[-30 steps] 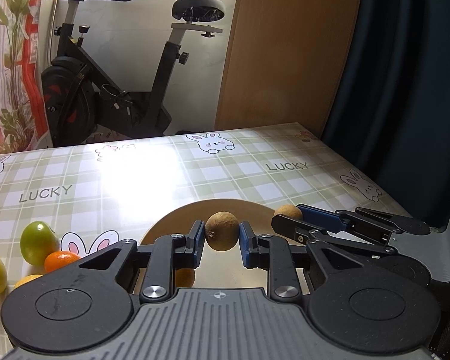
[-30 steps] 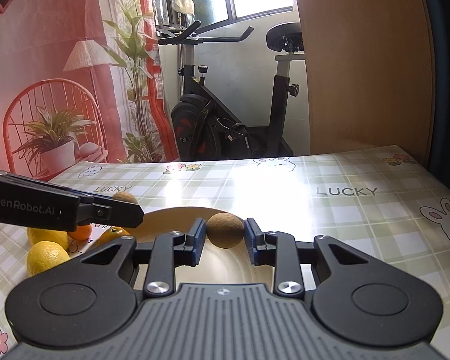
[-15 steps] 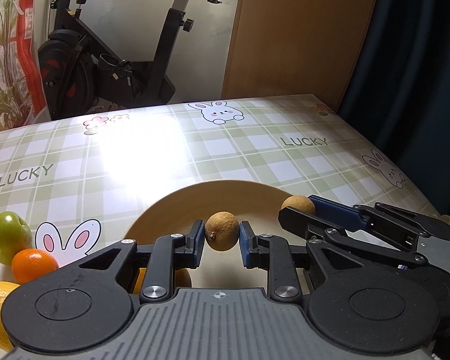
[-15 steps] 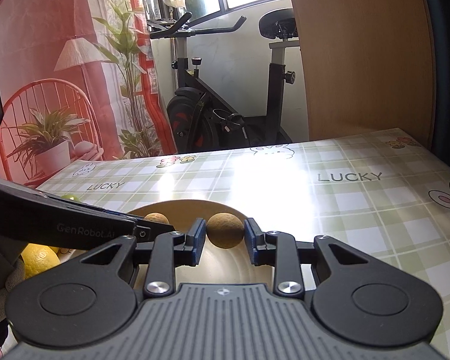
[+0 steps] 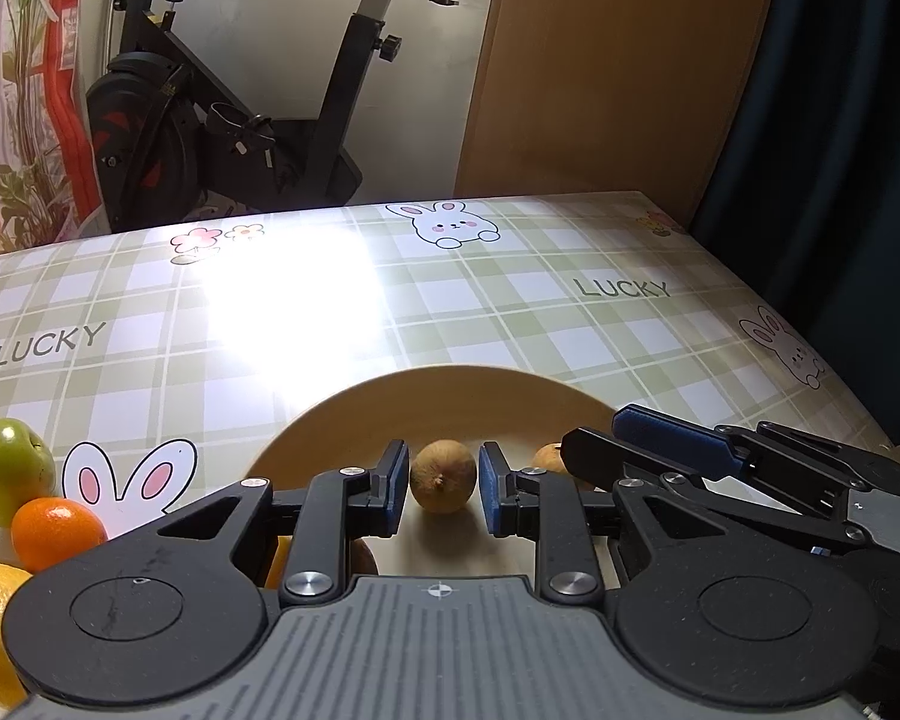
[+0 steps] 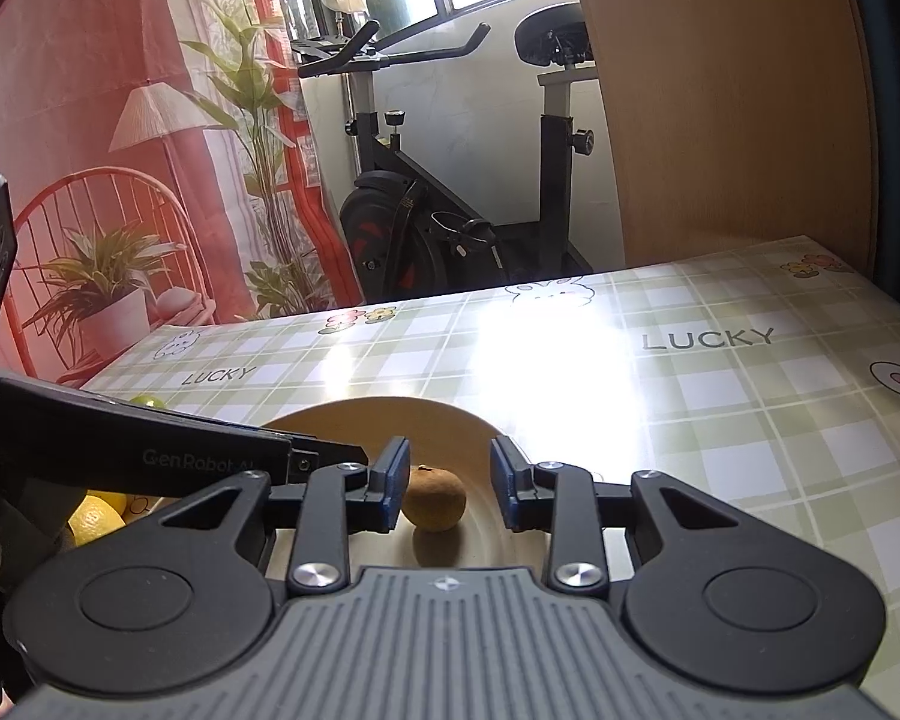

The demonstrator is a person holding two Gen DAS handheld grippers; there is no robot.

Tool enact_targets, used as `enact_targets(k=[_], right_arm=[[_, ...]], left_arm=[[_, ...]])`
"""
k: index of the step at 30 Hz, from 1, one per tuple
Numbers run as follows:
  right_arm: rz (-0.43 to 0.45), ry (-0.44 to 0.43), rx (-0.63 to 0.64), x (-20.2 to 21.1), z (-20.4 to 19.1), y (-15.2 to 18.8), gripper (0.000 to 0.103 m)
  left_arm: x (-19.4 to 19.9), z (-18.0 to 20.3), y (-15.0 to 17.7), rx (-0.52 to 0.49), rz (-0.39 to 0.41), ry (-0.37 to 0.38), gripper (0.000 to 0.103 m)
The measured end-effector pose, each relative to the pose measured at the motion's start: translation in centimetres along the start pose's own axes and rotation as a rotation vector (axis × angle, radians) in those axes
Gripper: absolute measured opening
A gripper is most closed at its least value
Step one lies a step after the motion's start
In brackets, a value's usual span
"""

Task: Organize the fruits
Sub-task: 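Carry both kiwis onto the beige plate and open both grippers, then move both grippers back toward the large yellow lemon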

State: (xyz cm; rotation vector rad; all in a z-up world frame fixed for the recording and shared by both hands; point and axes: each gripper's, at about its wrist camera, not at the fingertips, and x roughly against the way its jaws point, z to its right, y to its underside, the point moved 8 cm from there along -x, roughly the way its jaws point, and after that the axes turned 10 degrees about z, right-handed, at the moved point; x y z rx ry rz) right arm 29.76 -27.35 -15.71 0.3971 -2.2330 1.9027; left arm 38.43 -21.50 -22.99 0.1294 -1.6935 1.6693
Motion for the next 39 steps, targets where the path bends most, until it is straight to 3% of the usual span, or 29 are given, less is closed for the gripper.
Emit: enact_targets(k=[10,21,33,39], right_arm=[[0.045,-0.021,-0.033,0.9,0.3,-0.4,0.041],[0.044,-0.002,-0.036,1.0,0.3,-0.5,0.044],[0.050,0.051,-0.009,1.3,0.2,-0.2,0.044],[0.035,0.087,0.050,1.8,-0.6,-0.1,0.044]], left_arm=[[2.5,-0.2,-1.2,-0.003,0.063,0.008,0.042],[7.1,-2.7,-1.8,0.038,0.127,-0.024,0.042],[12.9,-8.9,-1.2,0.128,0.182,-0.113,0.042],[15.0,-10.7,-0.4,0.147,0.187,-0.105,0.042]])
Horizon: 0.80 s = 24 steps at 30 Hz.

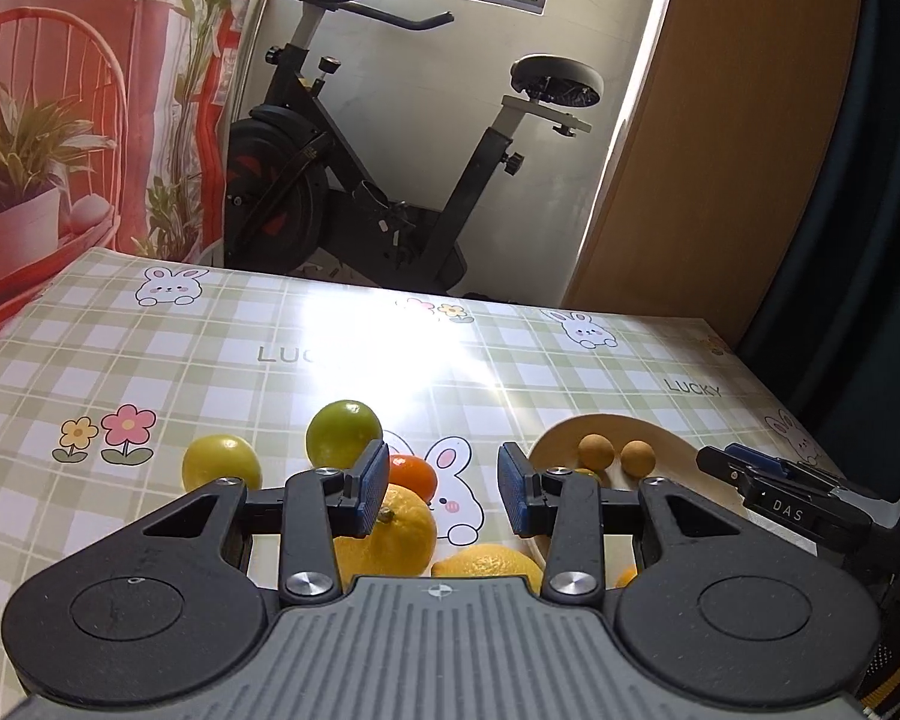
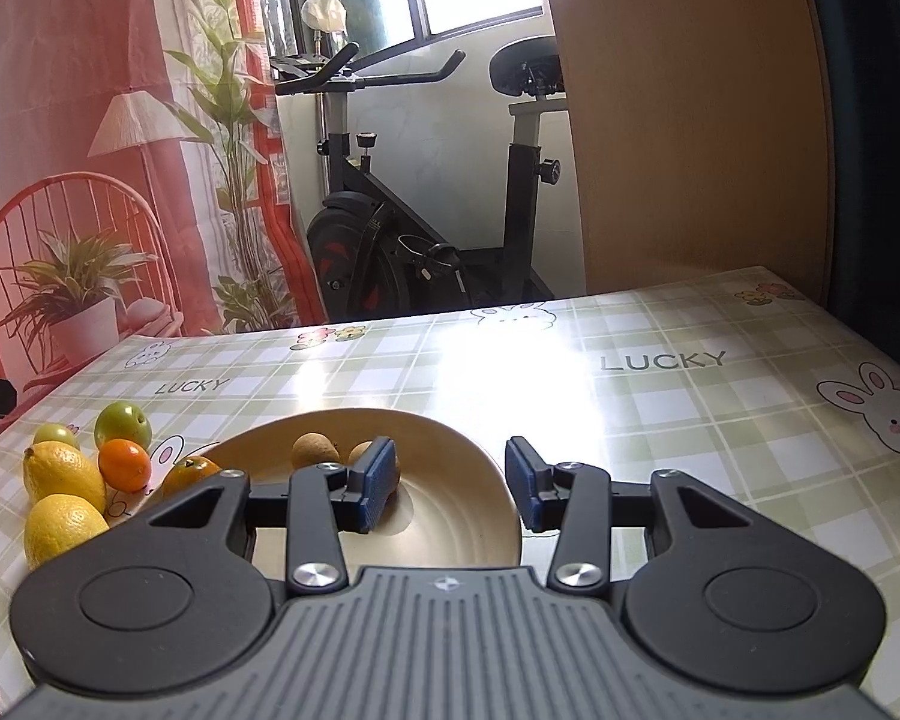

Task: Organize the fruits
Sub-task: 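Move both grippers back toward the large yellow lemon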

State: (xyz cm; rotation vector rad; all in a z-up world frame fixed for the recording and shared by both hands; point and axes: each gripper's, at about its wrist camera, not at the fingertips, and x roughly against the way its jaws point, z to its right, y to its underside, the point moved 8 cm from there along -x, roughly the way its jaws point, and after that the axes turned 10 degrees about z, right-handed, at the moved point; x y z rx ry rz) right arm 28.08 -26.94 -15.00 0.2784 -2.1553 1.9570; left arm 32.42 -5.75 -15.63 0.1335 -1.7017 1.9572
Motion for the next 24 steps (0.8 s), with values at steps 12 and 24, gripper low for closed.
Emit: enact_targets(k=[12,24], right_arm=[[0.006,-0.134,0.124,3.9,-8.4,-0.1,0.044],[-0.095,-0.357,0.292,1.0,-18.8,3.1,0.061]], left_arm=[[2.8,-1.1,1.7,-0.094,0.007,0.054,0.044],[3.8,-3.2,2.7,-0.021,0.011,0.045,0.045]])
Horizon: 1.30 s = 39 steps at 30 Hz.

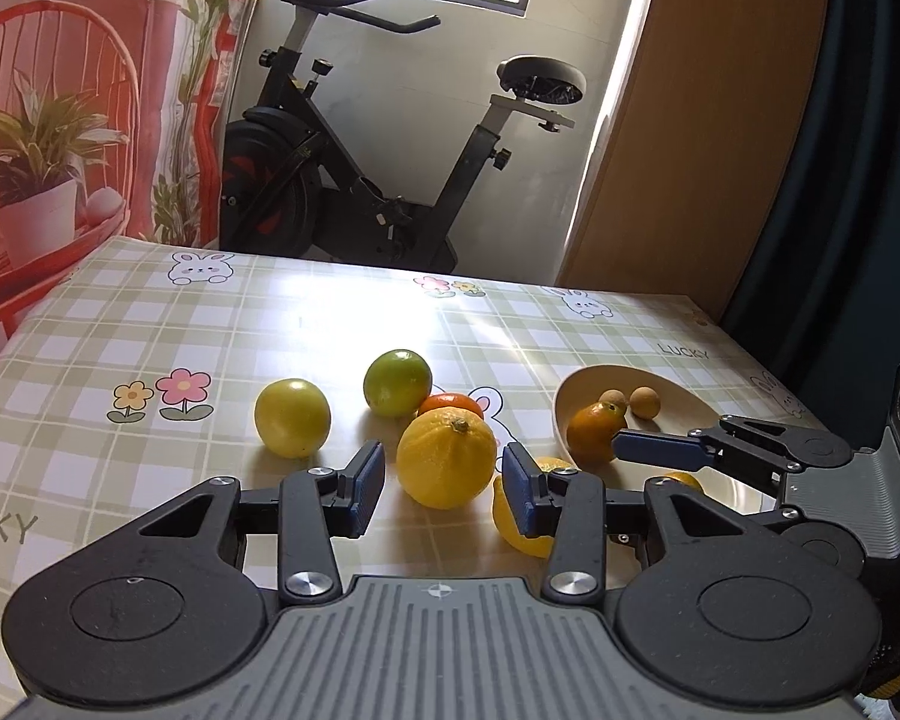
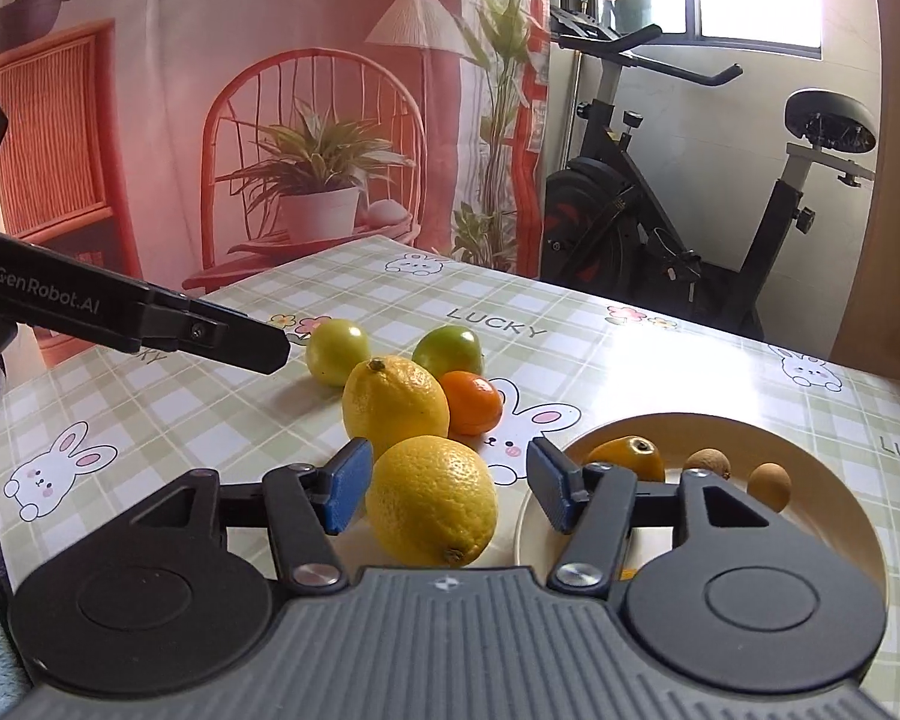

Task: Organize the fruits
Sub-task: 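Move both grippers back toward the large yellow lemon, then close both grippers together around the large yellow lemon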

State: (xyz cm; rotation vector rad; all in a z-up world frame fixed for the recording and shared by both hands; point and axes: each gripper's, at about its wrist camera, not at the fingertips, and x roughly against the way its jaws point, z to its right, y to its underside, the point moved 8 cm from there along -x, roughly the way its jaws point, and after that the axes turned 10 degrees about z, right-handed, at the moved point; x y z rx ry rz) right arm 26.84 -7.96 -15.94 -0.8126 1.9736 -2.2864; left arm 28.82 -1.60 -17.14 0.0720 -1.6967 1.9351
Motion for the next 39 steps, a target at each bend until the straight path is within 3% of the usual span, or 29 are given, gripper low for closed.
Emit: enact_targets(k=[6,9,15,26,32,39], right_arm=[[-0.065,0.008,0.022,-1.9,-1.1,1.9,0.064],[-0.049,0.028,0.034,-1.5,-1.6,2.4,0.067],[-0.024,0.013,0.032,-0.5,-2.6,3.1,0.067],[-0.071,-0.025,-0.030,-1.3,-1.9,3.7,0.060],[-0.063,-0.038,-0.051,-1.2,-1.7,3.5,0.060],[-0.060,-0.052,-0.069,-1.1,-1.3,3.5,0.060]], left_arm=[[-0.3,0.1,0.6,0.041,0.000,0.011,0.047],[-0.7,0.4,0.8,0.064,-0.004,0.023,0.057],[-2.0,1.4,2.2,0.098,-0.038,0.054,0.063],[-4.9,2.1,3.9,0.176,-0.106,0.044,0.063],[-5.1,2.4,4.3,0.212,-0.081,0.002,0.062],[-4.8,2.2,4.9,0.279,-0.072,0.019,0.058]])
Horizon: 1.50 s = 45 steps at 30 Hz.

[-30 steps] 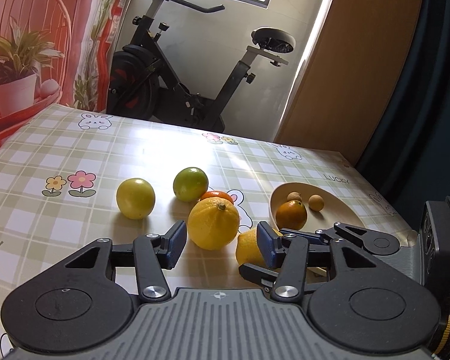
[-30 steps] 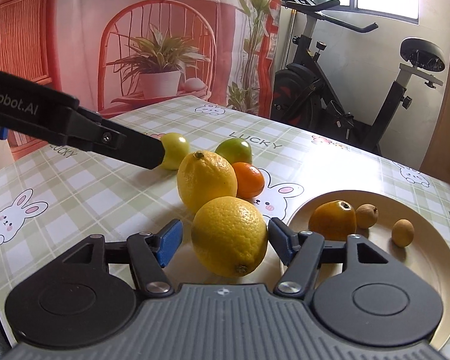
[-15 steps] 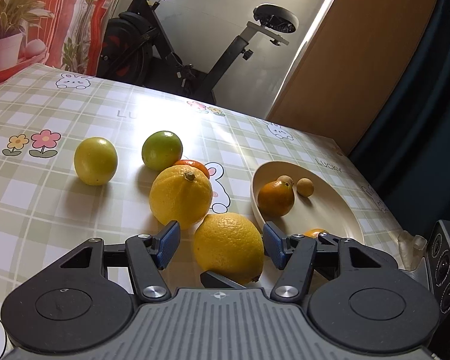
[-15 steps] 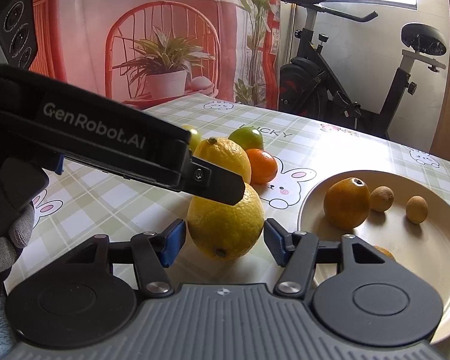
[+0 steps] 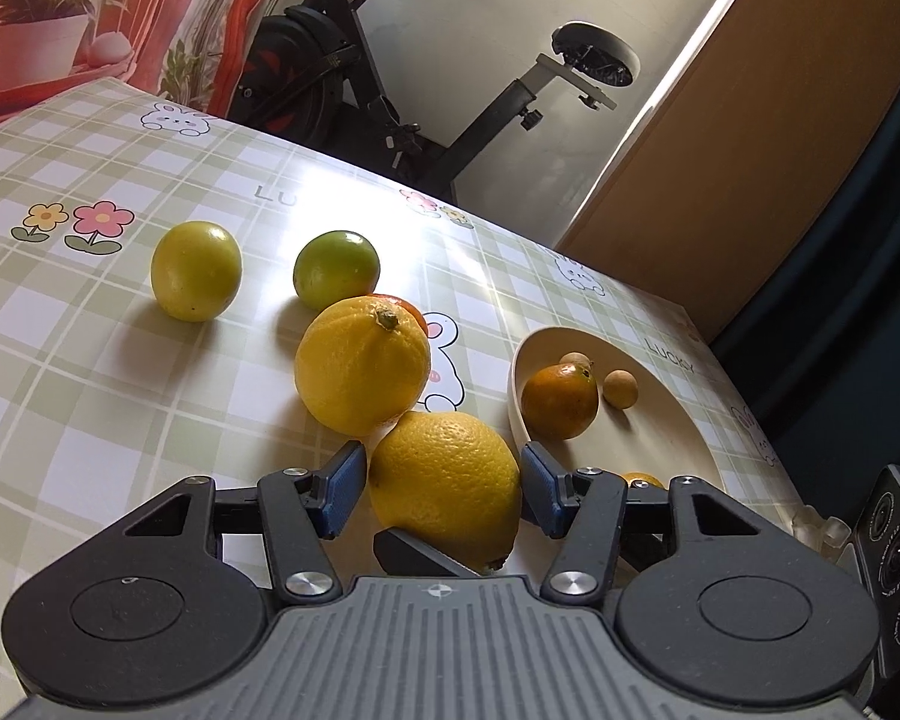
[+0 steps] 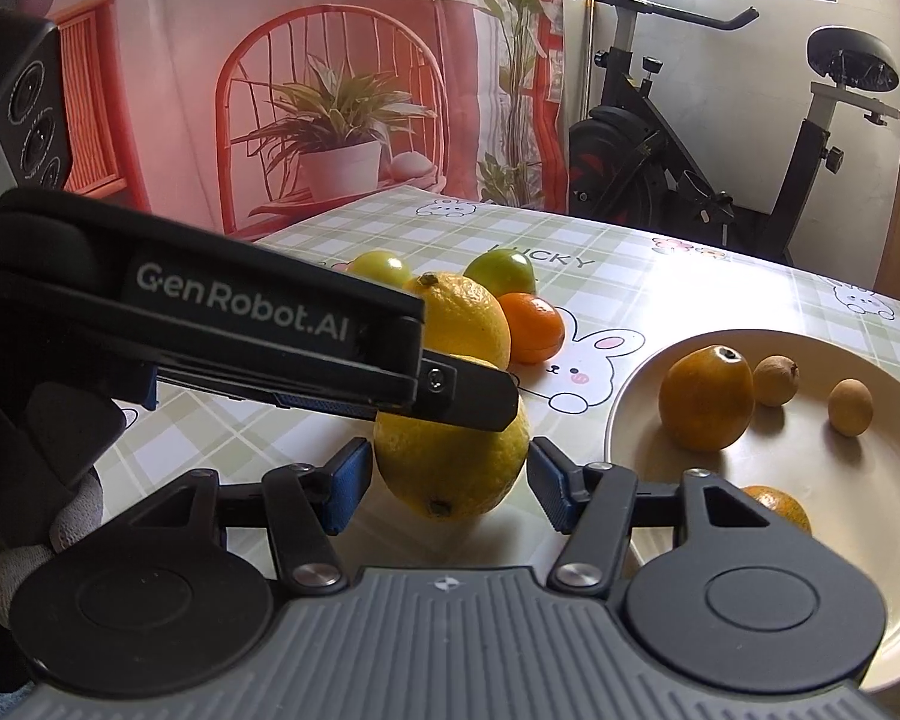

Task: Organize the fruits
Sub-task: 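Close both grippers together around the large yellow lemon, then carry the lemon onto the plate and open both grippers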

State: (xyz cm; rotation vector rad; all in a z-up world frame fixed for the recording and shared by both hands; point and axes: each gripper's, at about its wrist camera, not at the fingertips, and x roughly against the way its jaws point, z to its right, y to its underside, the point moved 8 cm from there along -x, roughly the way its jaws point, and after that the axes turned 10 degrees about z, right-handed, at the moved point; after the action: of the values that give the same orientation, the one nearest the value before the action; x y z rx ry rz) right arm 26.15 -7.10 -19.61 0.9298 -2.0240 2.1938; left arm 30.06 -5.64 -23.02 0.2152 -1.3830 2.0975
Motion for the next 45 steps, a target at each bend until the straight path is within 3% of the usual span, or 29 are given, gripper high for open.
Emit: enact_targets(k=[26,36,45], right_arm=[[0.016,-0.017,-0.009,0.4,0.1,-0.2,0.058],[0.131,0.004,-0.020,3.7,0.0,-2.1,0.058],[0.226,0.068,-0.104,7.0,3.9,-4.2,0.058]], left_arm=[[0.5,0.0,0.5,0.009,0.032,0.002,0.058],[2.7,3.2,-1.3,-0.125,0.078,0.018,0.058],[1.4,8.0,-2.5,-0.238,0.089,0.074,0.058]])
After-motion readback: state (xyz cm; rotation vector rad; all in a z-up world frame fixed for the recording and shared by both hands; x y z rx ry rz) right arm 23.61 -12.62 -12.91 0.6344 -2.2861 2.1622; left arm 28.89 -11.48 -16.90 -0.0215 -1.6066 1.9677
